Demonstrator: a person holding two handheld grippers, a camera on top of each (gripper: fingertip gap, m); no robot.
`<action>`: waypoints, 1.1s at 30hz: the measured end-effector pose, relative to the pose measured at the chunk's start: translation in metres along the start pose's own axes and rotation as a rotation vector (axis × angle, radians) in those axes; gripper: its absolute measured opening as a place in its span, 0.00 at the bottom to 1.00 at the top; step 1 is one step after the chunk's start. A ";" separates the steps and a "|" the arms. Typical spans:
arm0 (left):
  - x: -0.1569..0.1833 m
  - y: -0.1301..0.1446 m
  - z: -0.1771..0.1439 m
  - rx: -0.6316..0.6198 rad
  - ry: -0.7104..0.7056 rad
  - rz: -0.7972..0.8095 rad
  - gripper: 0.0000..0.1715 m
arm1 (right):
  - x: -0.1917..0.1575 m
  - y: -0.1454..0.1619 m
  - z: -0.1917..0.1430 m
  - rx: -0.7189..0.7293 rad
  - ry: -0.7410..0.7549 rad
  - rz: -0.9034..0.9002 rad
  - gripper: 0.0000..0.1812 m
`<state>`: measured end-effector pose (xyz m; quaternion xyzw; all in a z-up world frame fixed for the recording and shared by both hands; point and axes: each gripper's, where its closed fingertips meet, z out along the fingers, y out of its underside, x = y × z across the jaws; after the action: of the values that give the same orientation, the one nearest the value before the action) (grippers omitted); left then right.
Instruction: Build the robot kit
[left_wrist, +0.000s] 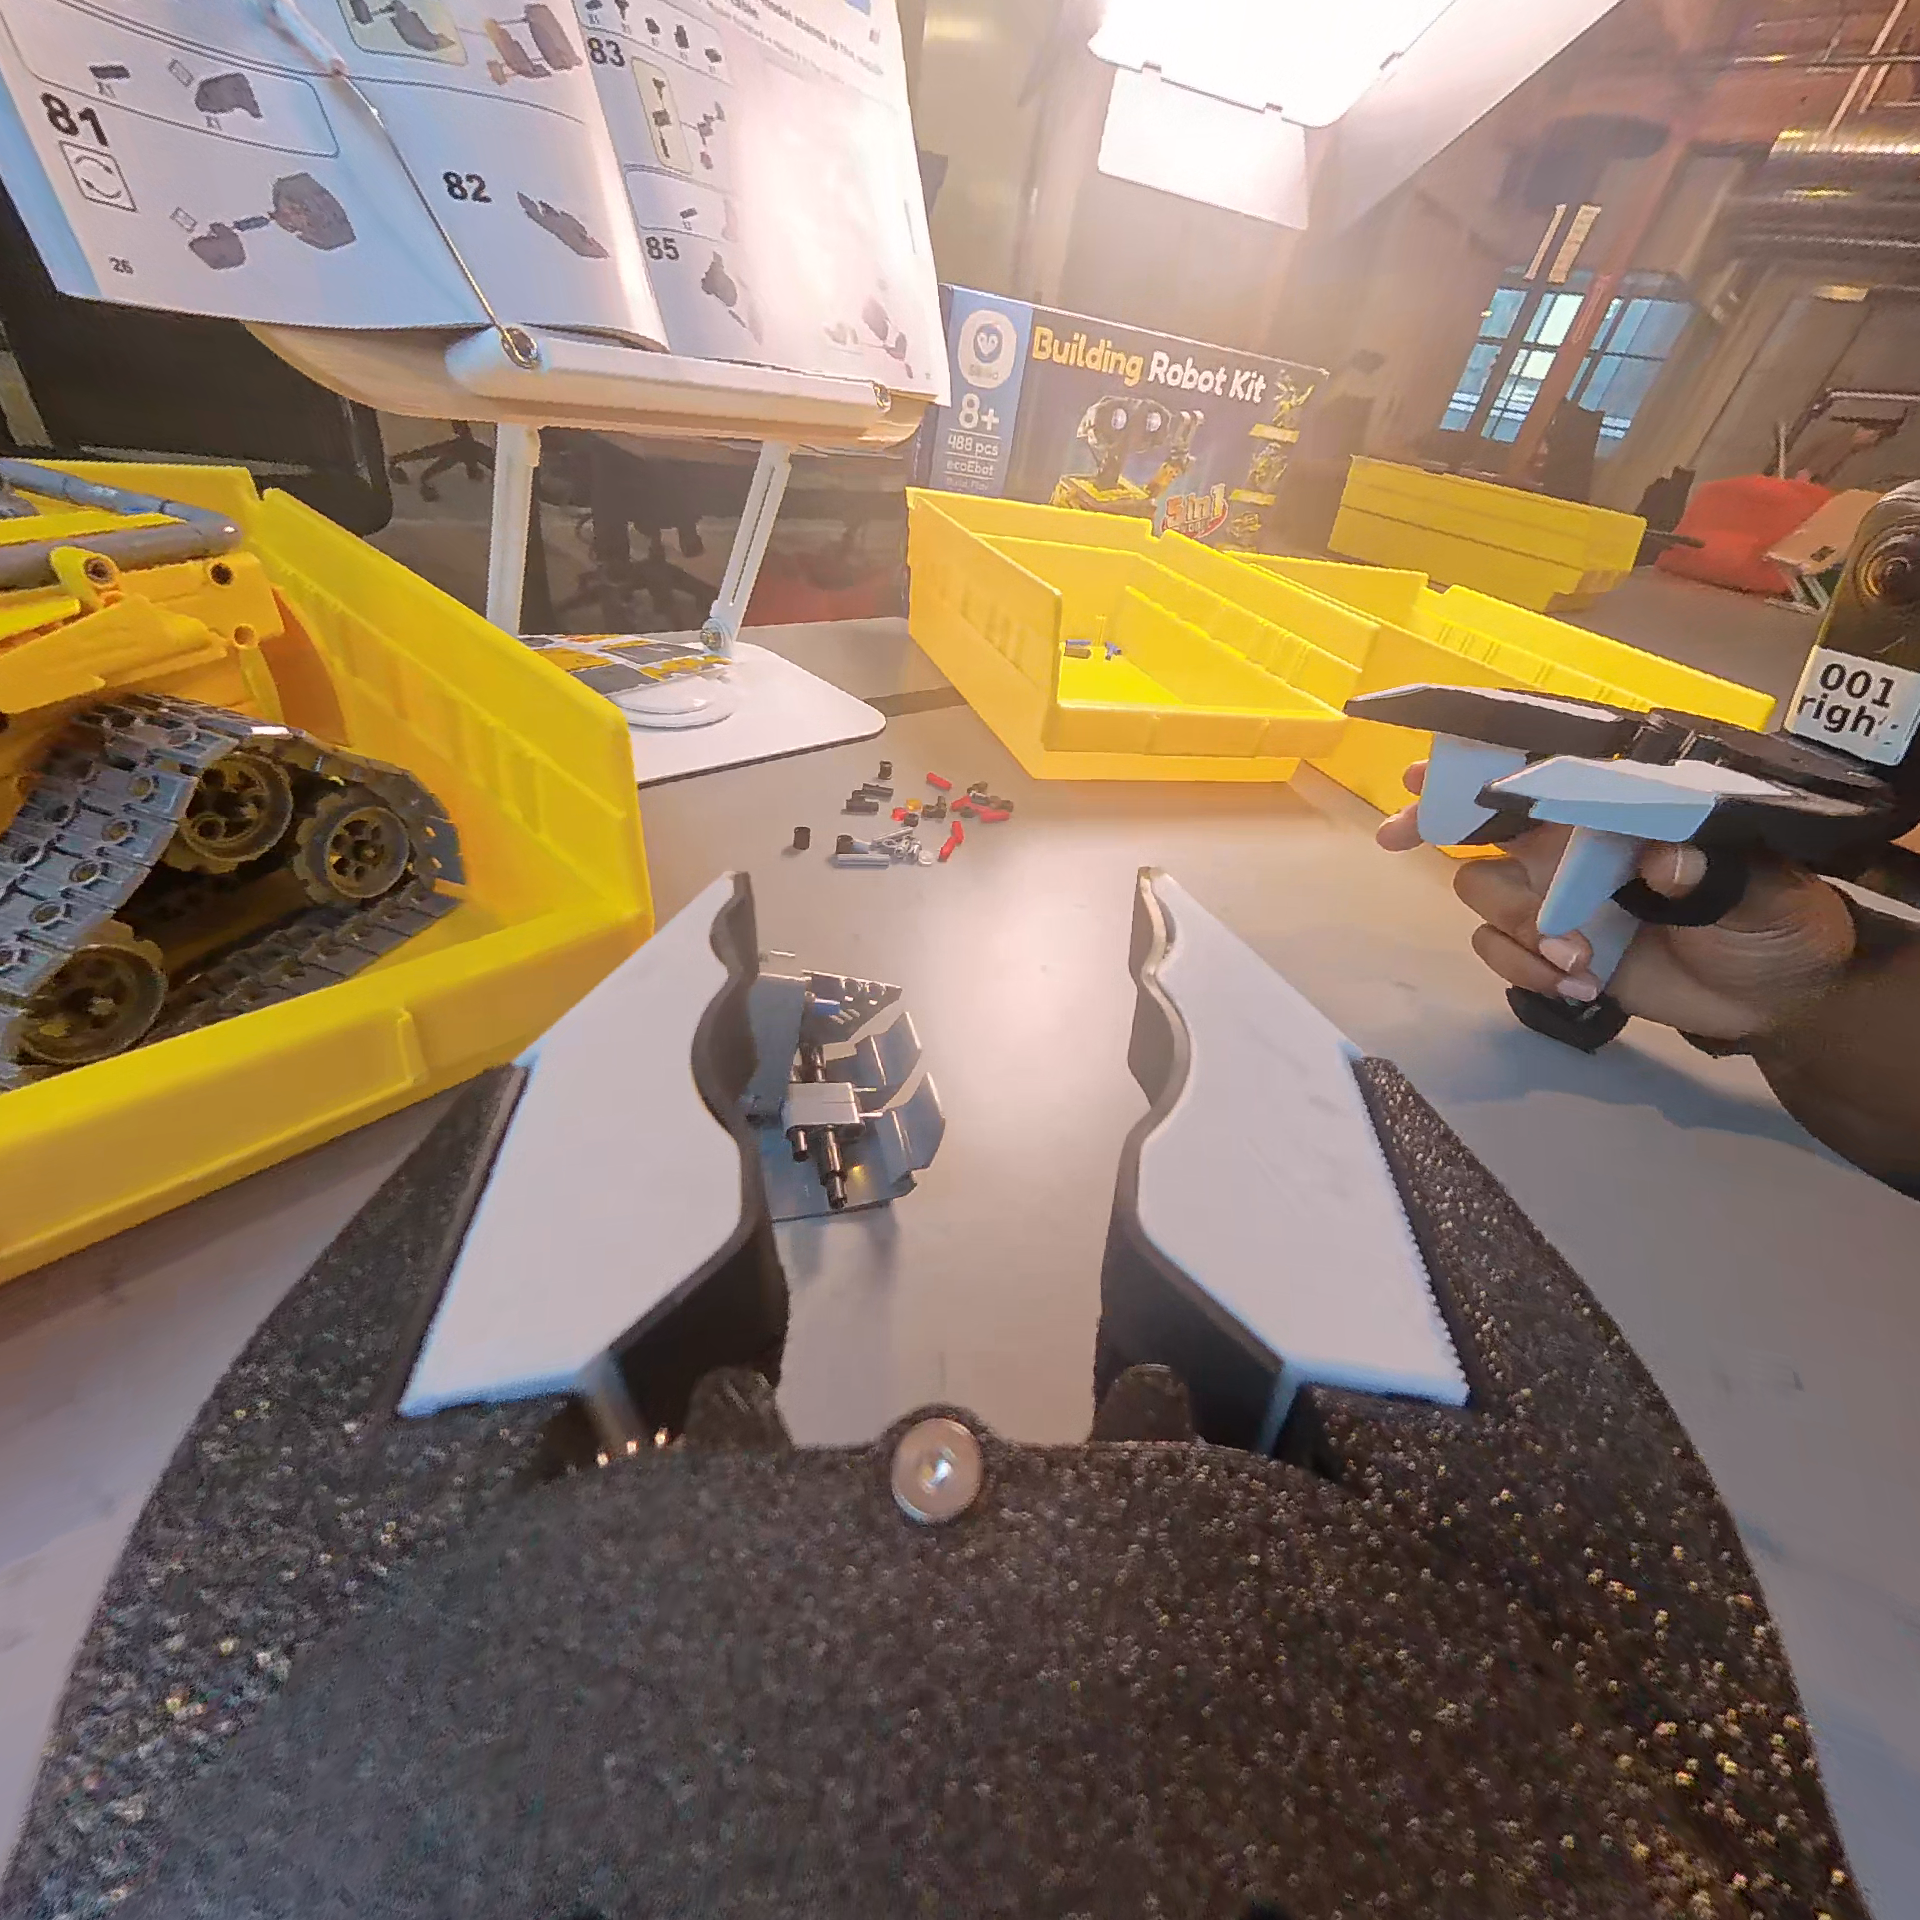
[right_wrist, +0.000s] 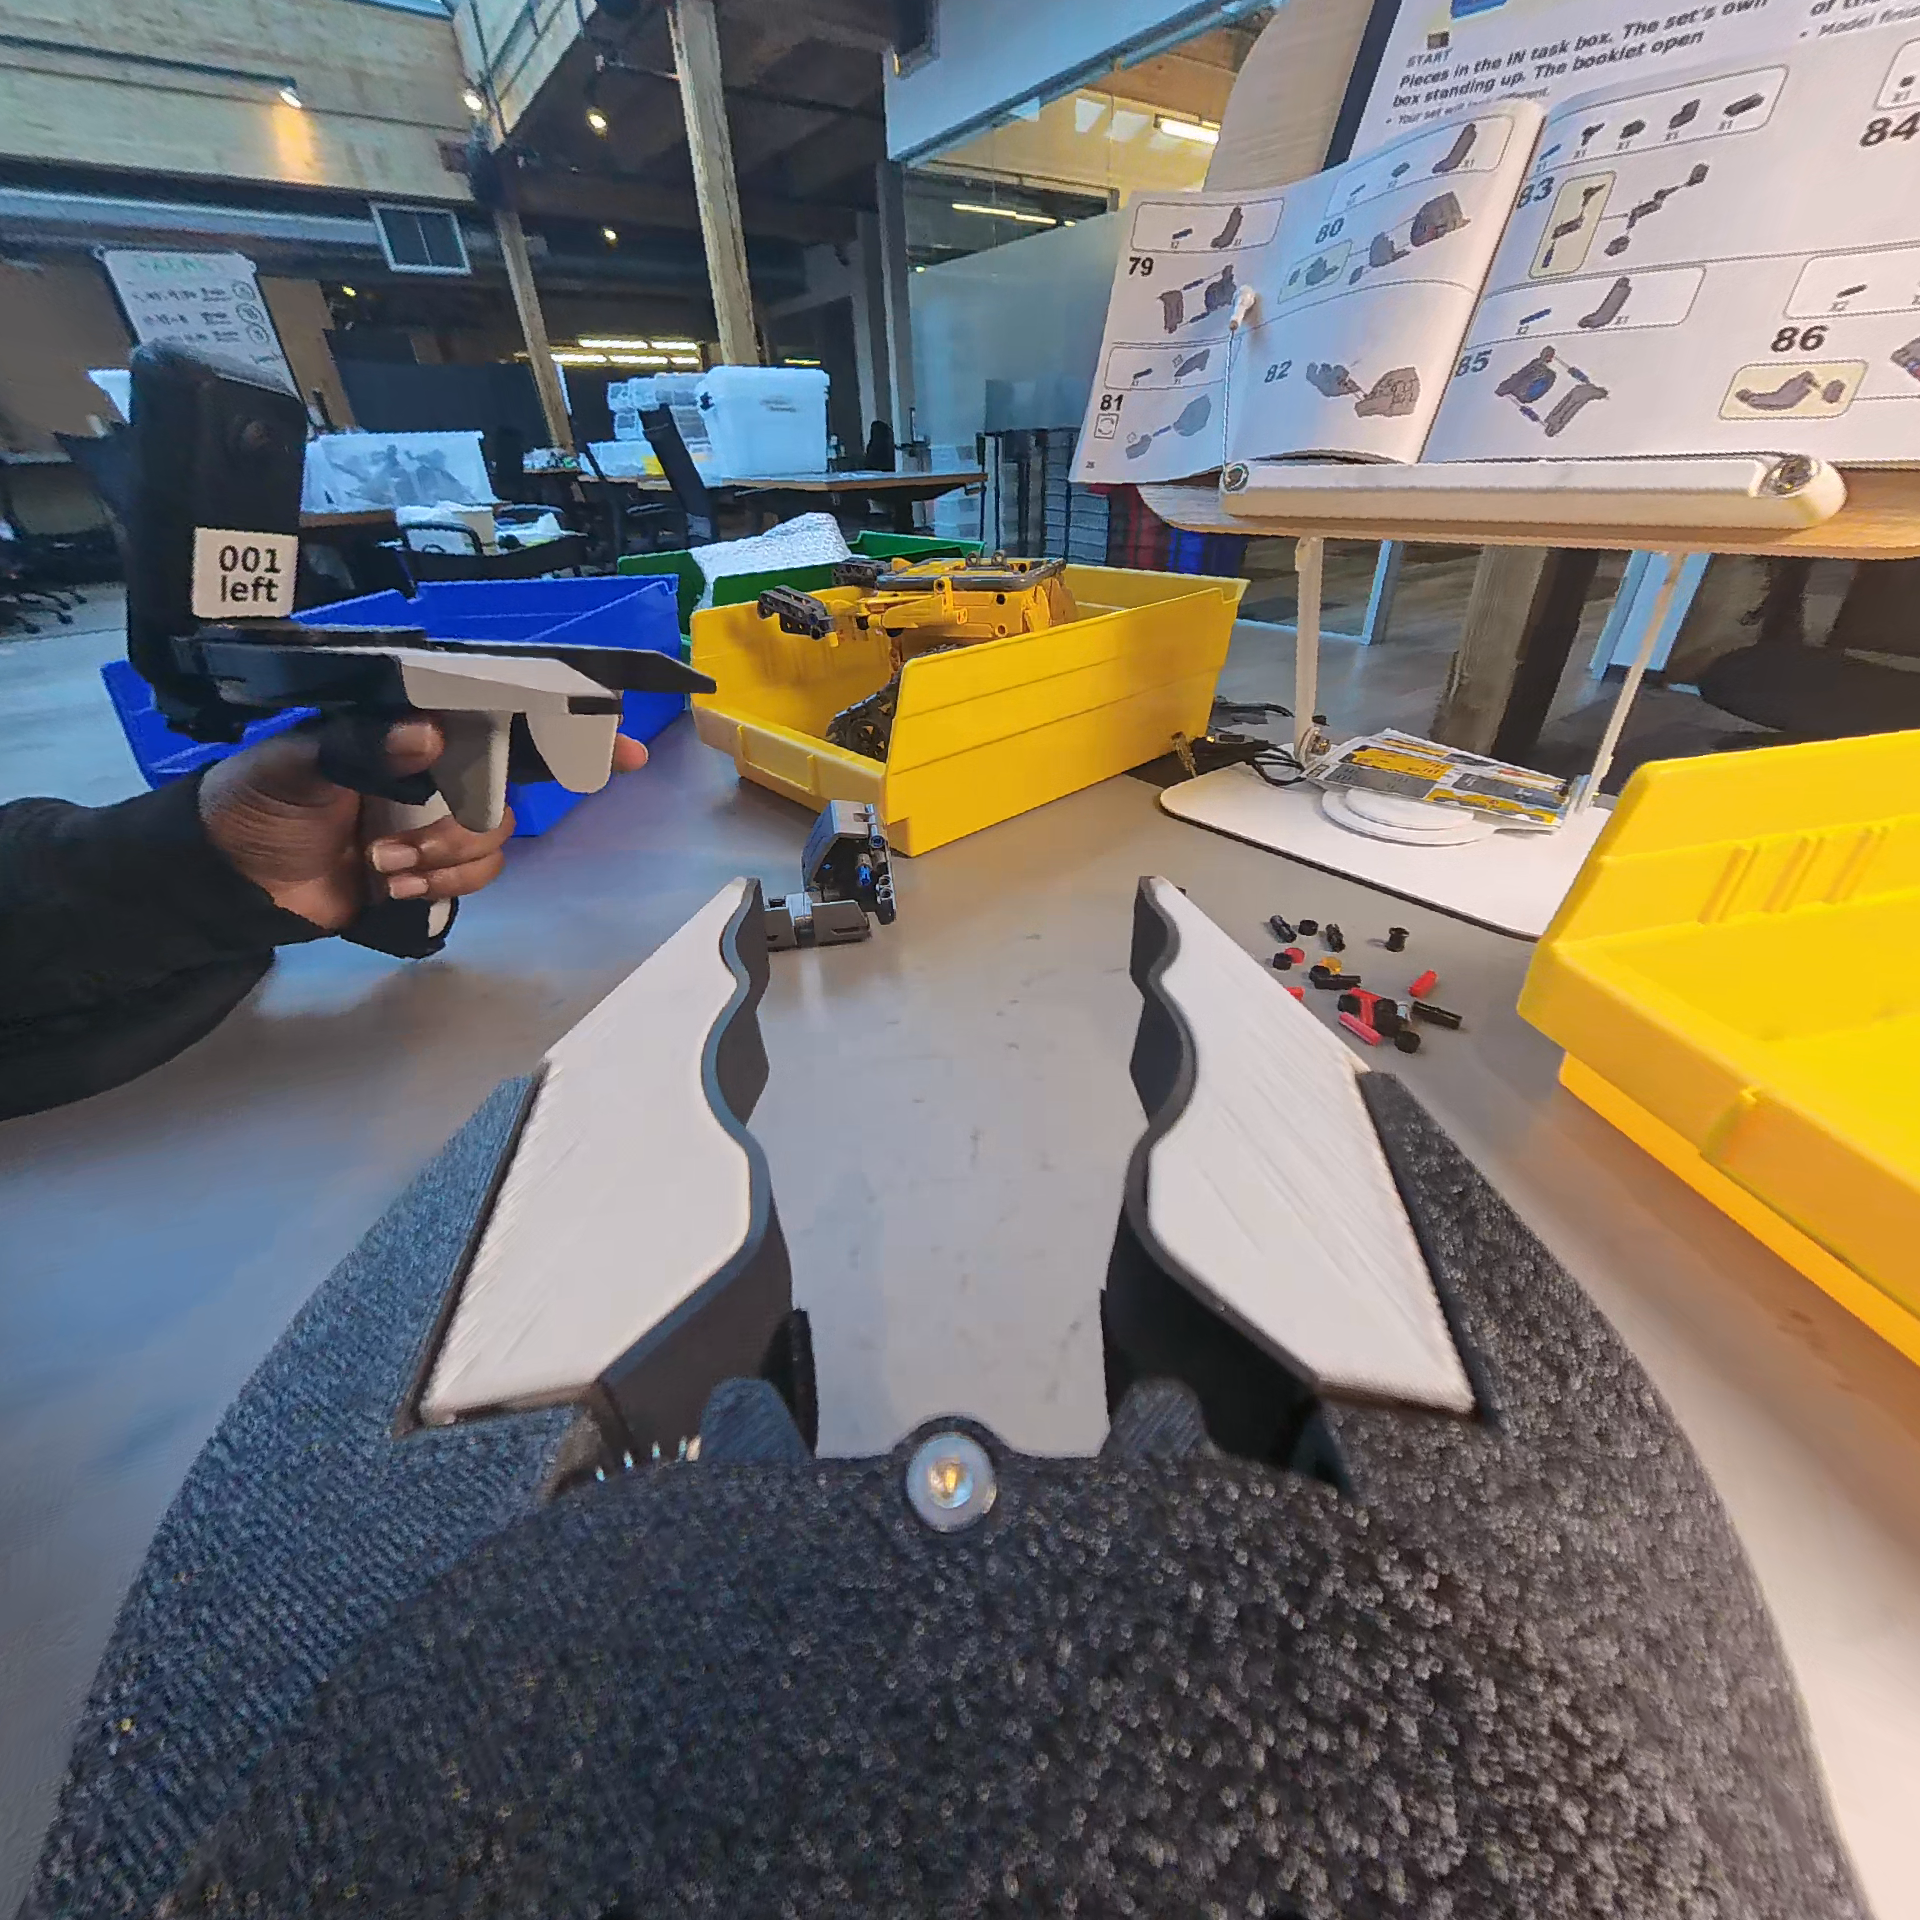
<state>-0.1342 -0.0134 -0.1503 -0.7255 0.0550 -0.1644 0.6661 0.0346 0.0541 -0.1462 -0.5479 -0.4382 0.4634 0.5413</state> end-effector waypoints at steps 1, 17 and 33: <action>-0.001 0.001 0.000 -0.003 -0.001 -0.004 0.42 | 0.000 0.000 0.000 0.001 -0.001 0.005 0.38; -0.002 0.002 0.001 -0.003 -0.014 0.016 0.39 | -0.008 -0.001 -0.002 -0.001 -0.029 -0.031 0.38; -0.027 -0.006 -0.009 0.006 -0.145 0.032 0.34 | -0.008 -0.001 -0.004 -0.016 -0.006 -0.078 0.38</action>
<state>-0.1633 -0.0129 -0.1479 -0.7324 0.0175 -0.1009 0.6732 0.0370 0.0455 -0.1452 -0.5333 -0.4647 0.4400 0.5532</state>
